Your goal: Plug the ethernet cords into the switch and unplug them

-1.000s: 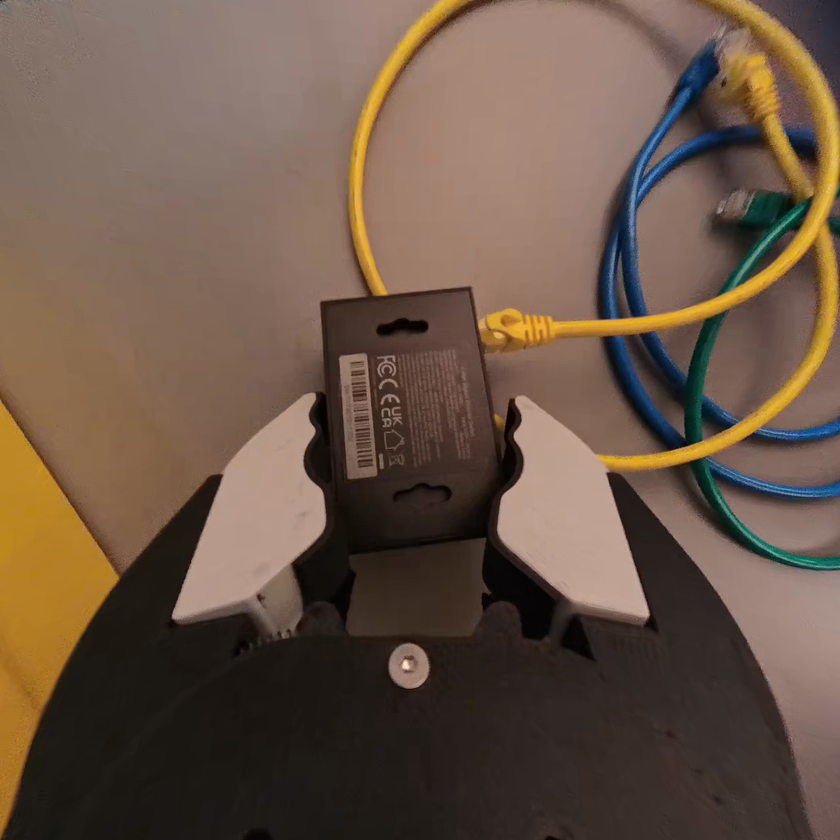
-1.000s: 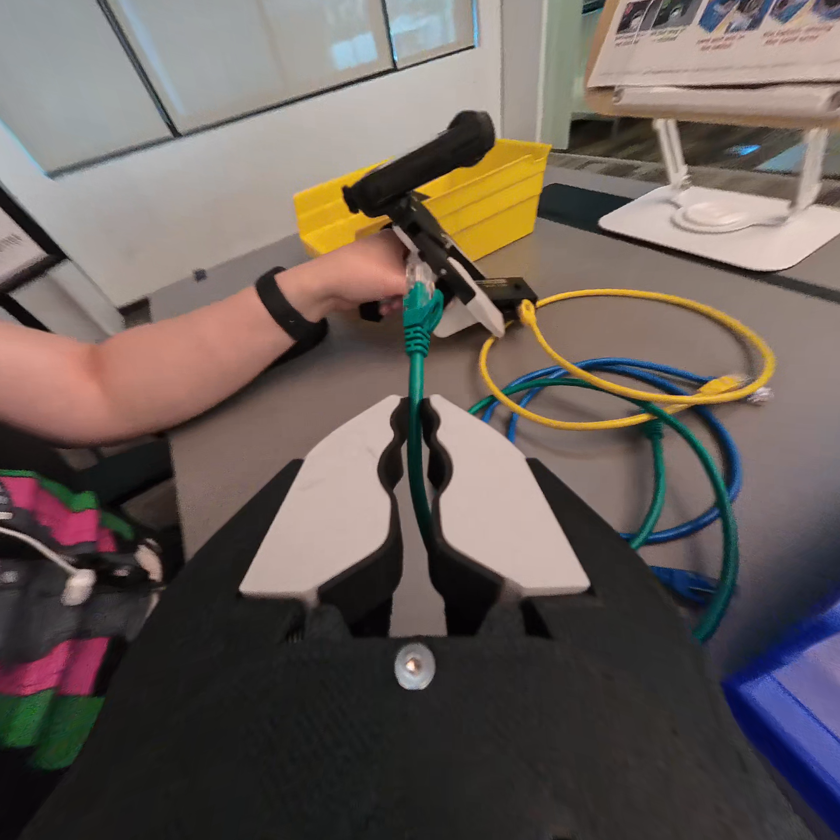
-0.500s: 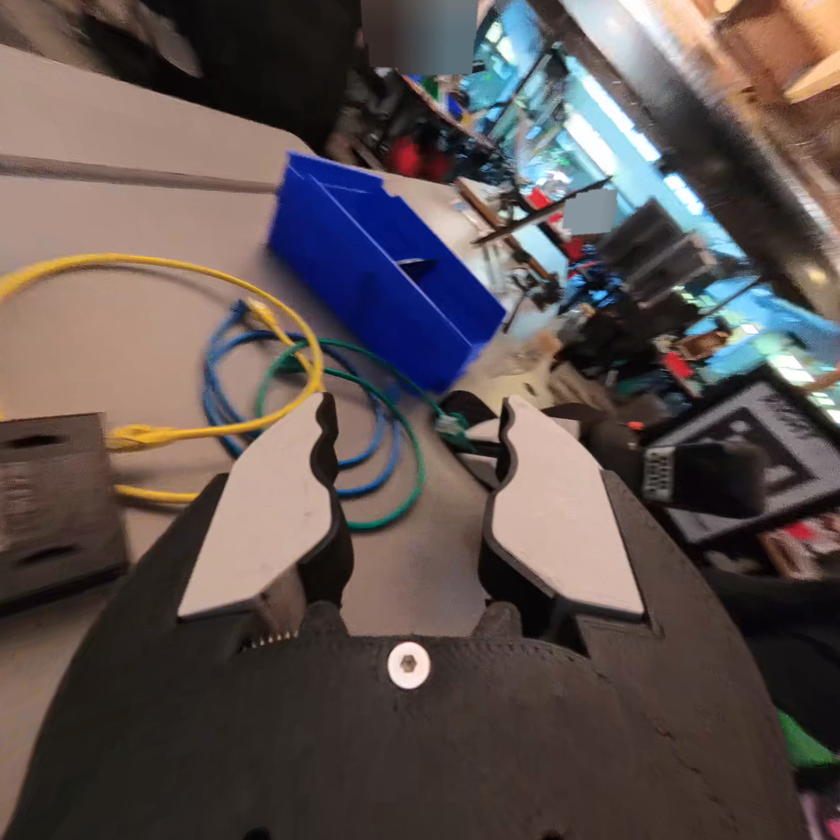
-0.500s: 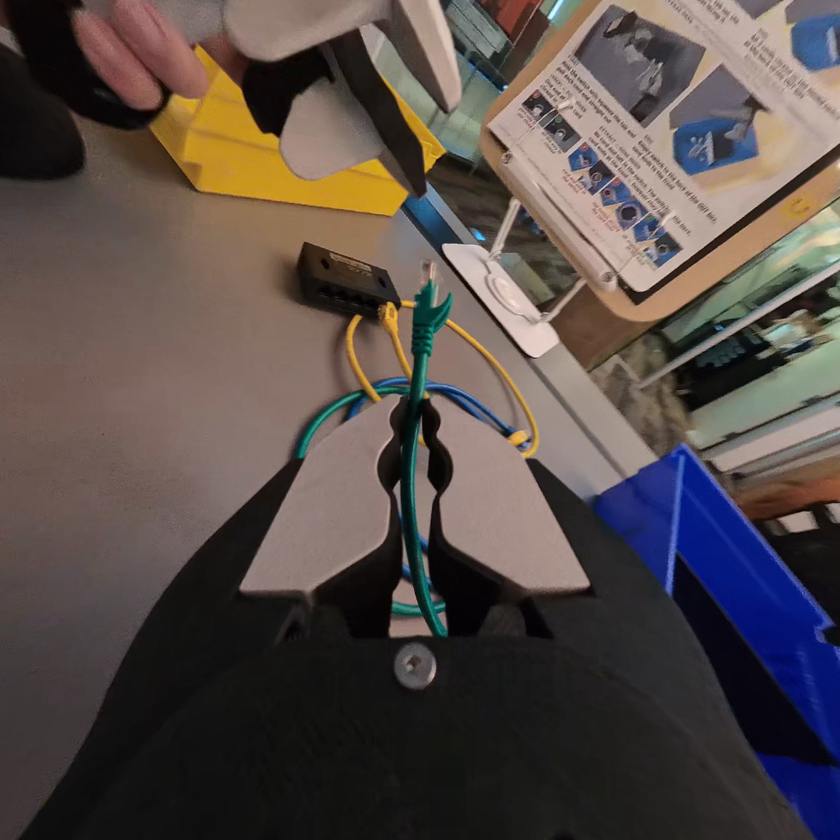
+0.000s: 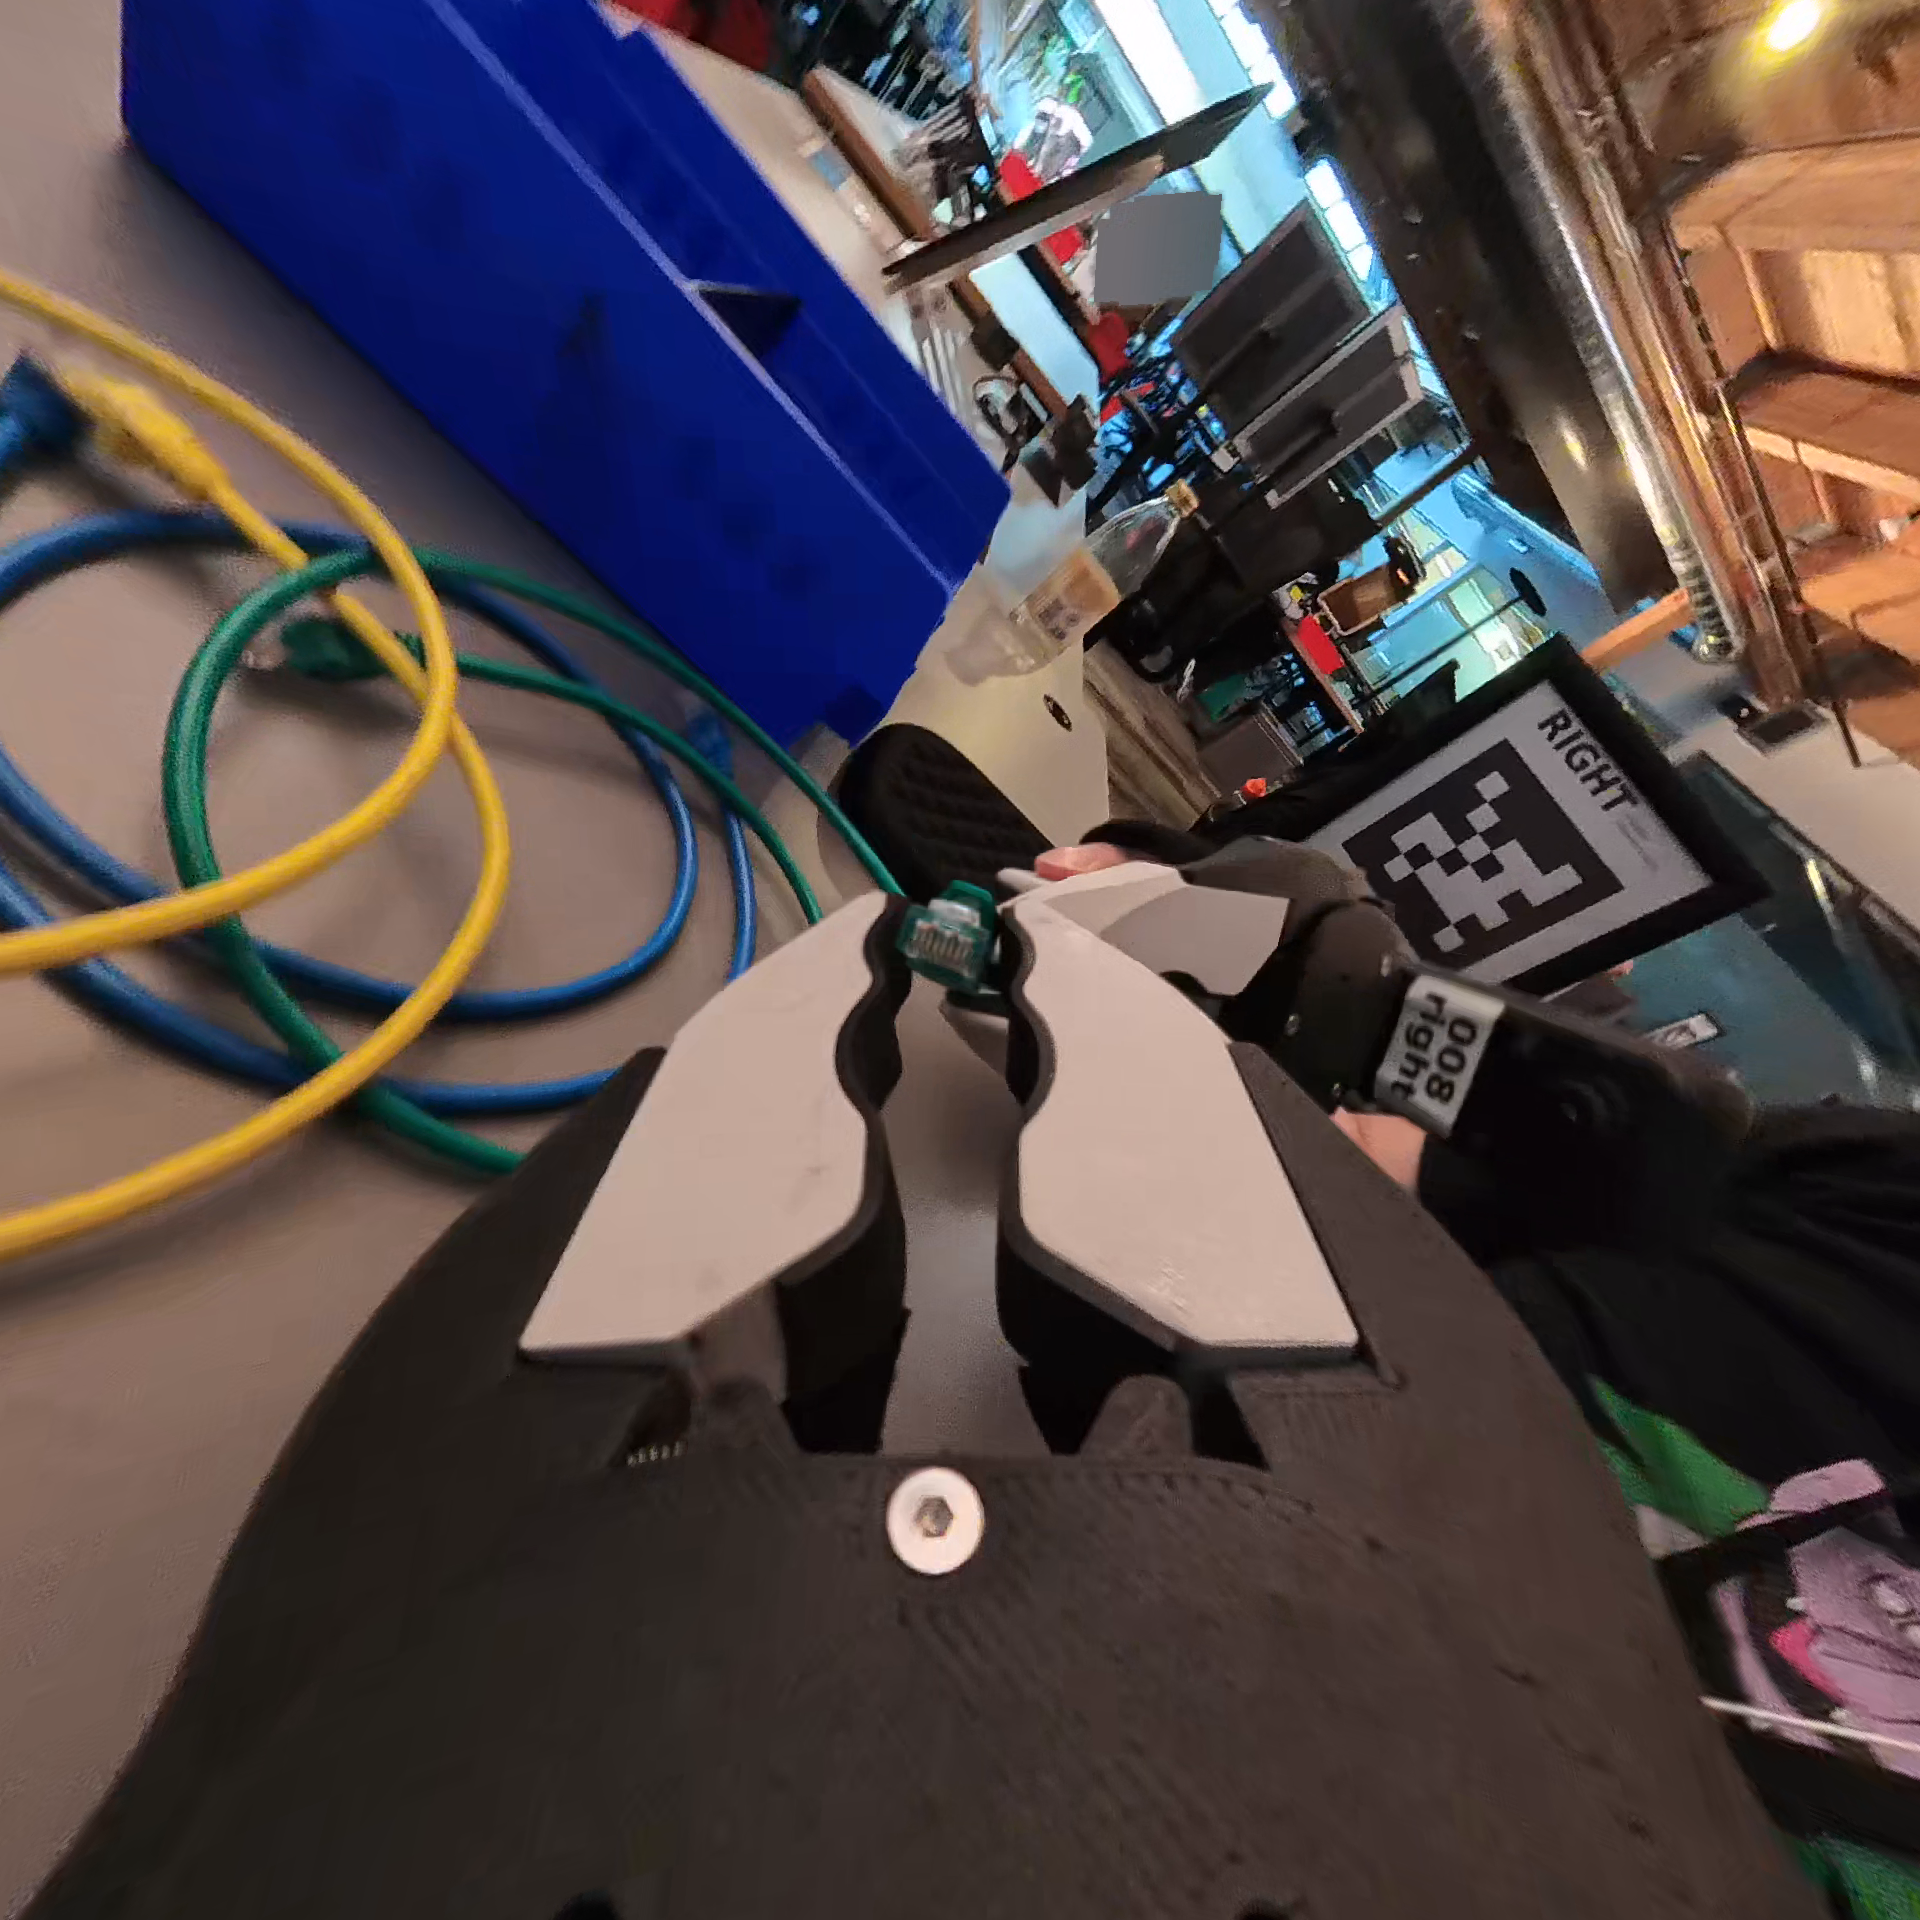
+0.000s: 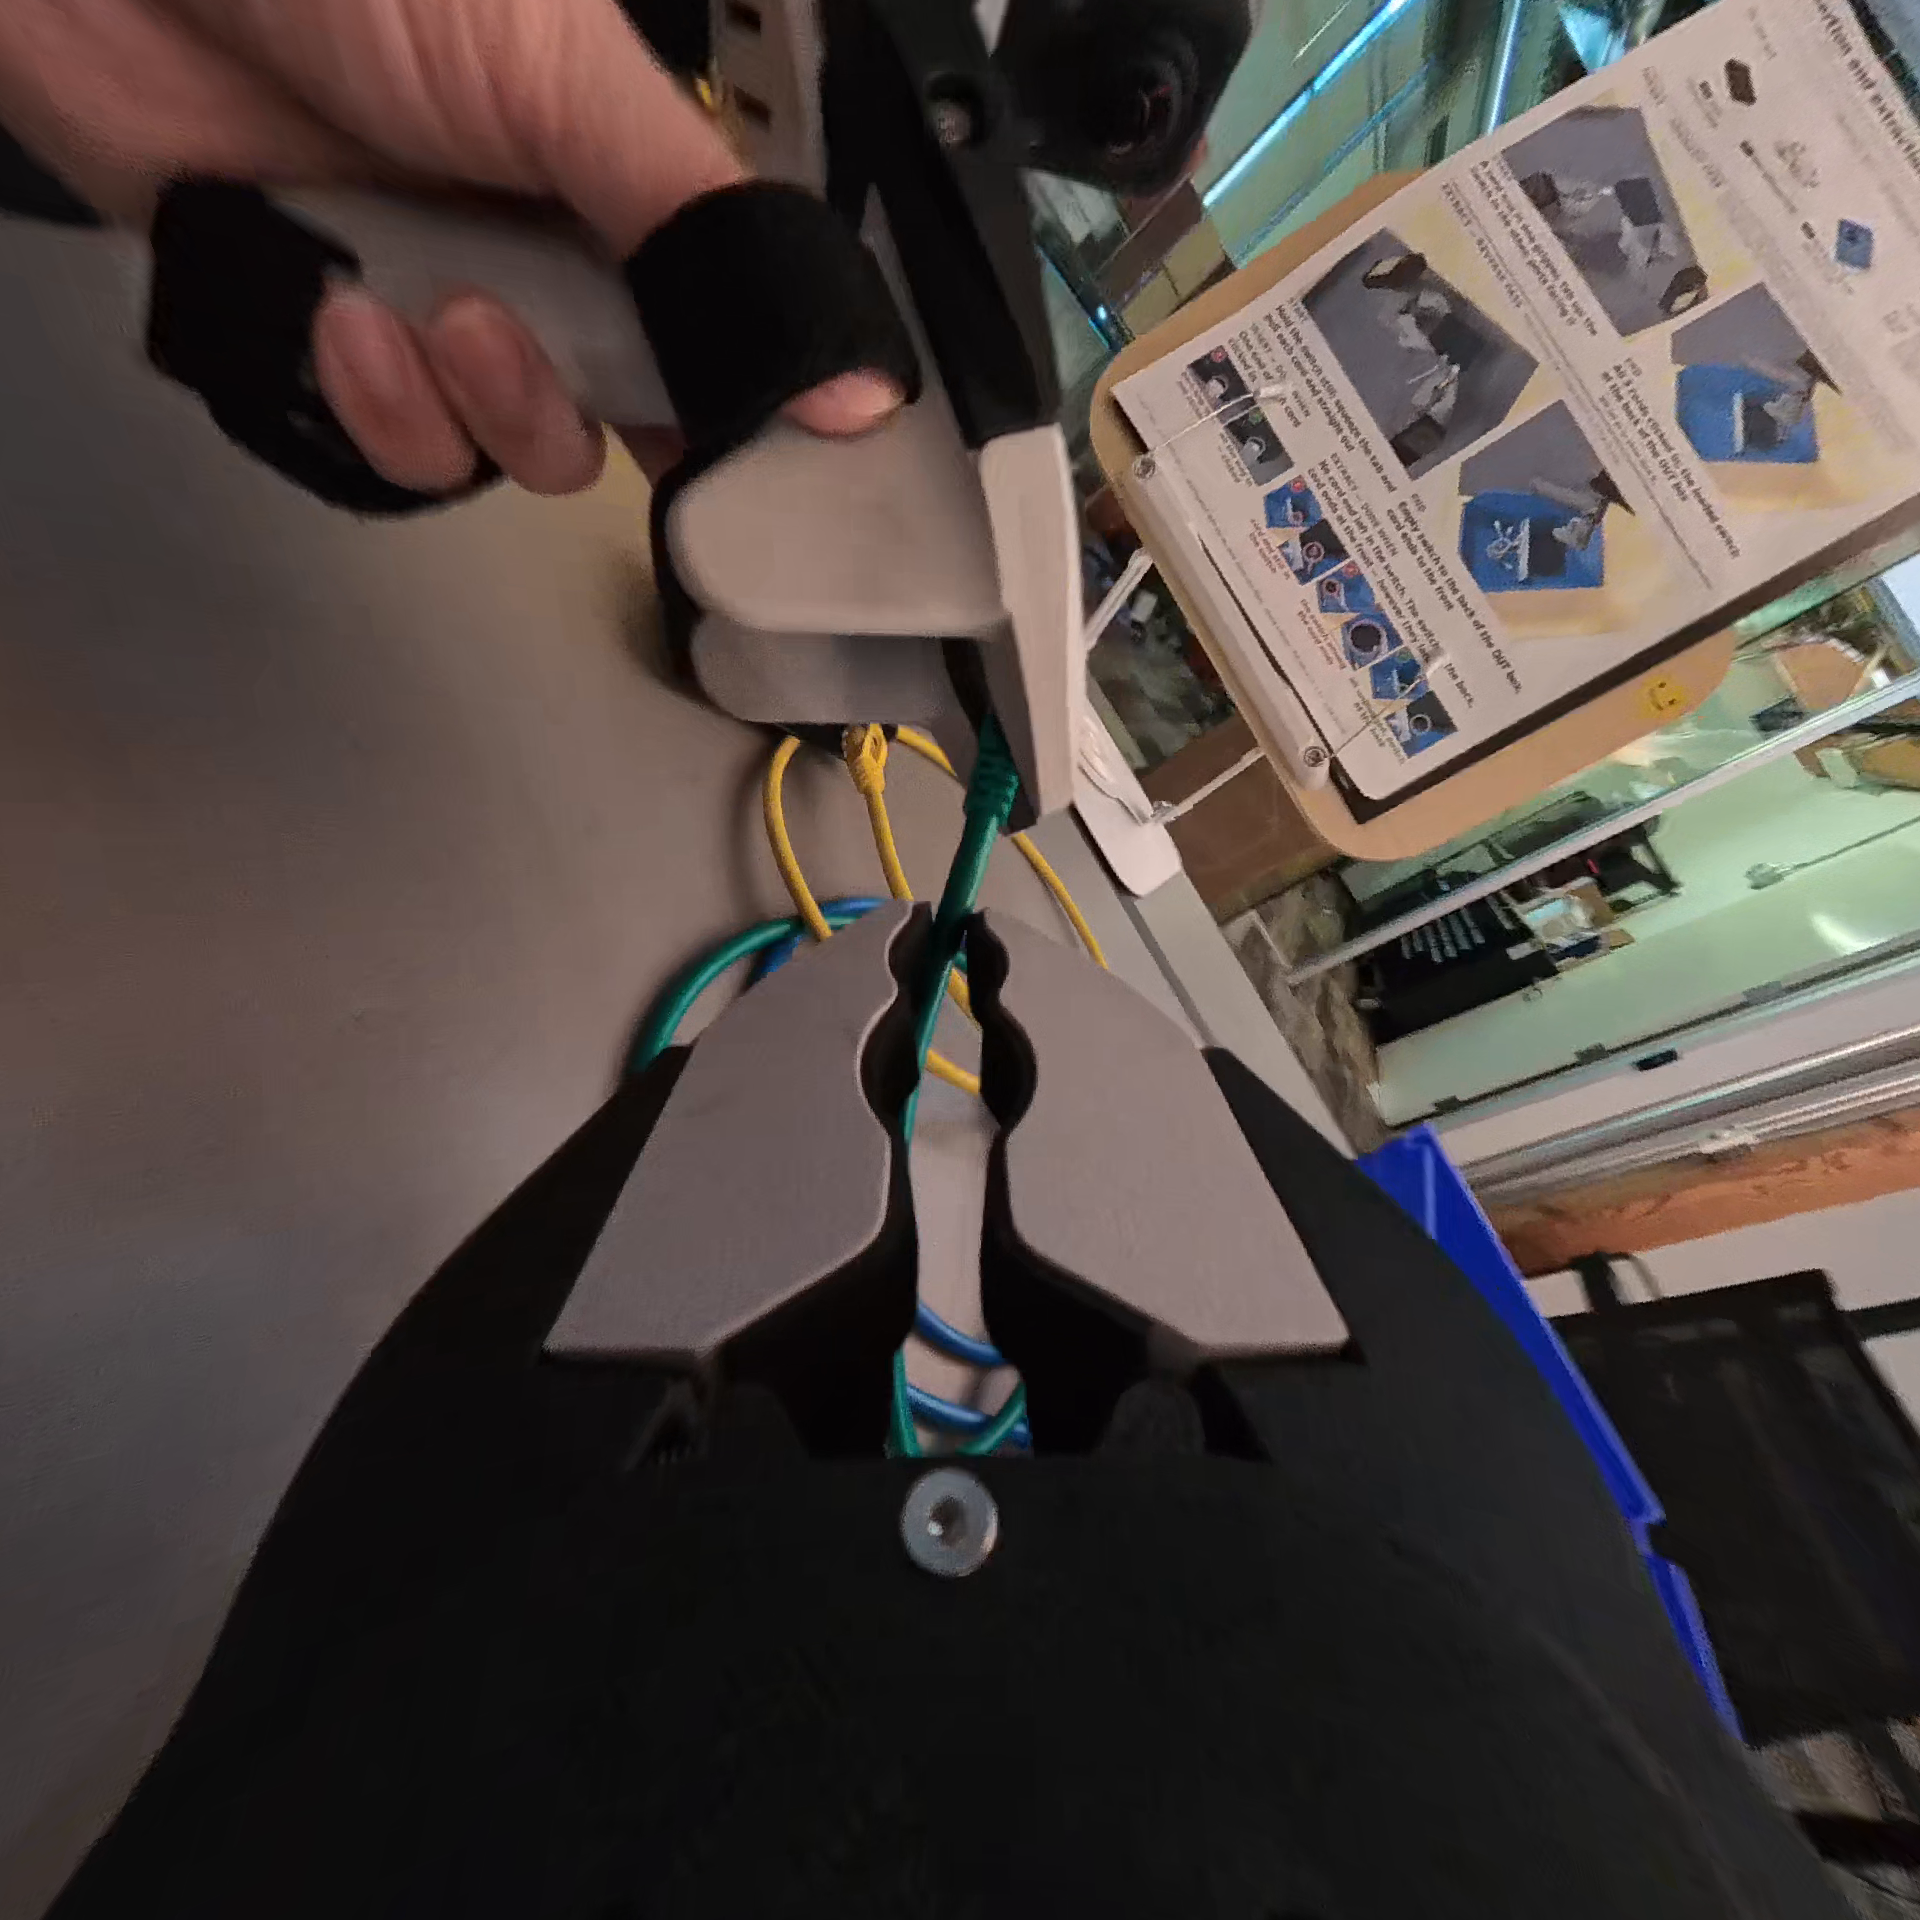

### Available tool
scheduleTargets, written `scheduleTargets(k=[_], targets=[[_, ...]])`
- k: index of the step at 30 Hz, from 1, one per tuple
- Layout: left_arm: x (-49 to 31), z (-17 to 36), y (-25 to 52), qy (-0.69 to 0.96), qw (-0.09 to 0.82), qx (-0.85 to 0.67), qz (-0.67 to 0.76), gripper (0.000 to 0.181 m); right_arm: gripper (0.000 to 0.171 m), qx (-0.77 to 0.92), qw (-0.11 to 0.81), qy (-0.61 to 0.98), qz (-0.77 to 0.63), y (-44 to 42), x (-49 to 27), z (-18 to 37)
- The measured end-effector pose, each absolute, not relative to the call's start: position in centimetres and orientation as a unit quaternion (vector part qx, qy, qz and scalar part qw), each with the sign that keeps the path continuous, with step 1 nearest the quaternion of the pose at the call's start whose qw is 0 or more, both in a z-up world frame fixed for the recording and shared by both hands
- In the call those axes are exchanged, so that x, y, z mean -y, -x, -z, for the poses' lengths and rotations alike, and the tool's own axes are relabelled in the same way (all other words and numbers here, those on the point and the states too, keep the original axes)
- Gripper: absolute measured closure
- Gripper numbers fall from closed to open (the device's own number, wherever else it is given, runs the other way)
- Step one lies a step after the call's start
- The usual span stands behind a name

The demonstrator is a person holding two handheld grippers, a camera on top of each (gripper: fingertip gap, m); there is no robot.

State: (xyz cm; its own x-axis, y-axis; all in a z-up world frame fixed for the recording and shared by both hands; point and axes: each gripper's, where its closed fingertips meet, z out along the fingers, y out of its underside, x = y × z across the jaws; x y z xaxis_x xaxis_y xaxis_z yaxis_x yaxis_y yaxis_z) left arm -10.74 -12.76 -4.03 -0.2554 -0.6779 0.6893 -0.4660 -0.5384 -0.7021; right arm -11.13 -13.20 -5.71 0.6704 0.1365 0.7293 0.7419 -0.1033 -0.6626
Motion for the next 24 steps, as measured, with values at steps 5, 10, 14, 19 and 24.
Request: scheduleTargets(k=[5, 10, 14, 19, 24], targets=[[12.3, 2.2, 10.6, 0.566, 0.141, -0.48, 0.656, 0.167, 0.149, 0.207, 0.675, 0.699, 0.112, 10.7, 14.0, 3.0], [10.9, -0.8, 11.1, 0.548, 0.142, -0.436, 0.699, 0.168, 0.16, 0.15, 0.725, 0.621, -0.259, 18.7, 17.0, -0.1], [12.0, -3.7, 11.3, 0.508, 0.142, -0.43, 0.733, 0.169, 0.155, -0.025, 0.654, 0.568, -0.499, 19.0, 13.9, 1.4], [13.4, -6.3, 12.3, 0.463, 0.136, -0.427, 0.765, 0.169, 0.135, -0.048, 0.78, 0.518, -0.349, 14.5, 12.4, -1.9], [13.4, -7.2, 13.1, 0.434, 0.153, -0.419, 0.783, 0.169, 0.151, -0.023, 0.822, 0.456, -0.34, 13.1, 13.7, -5.6]])
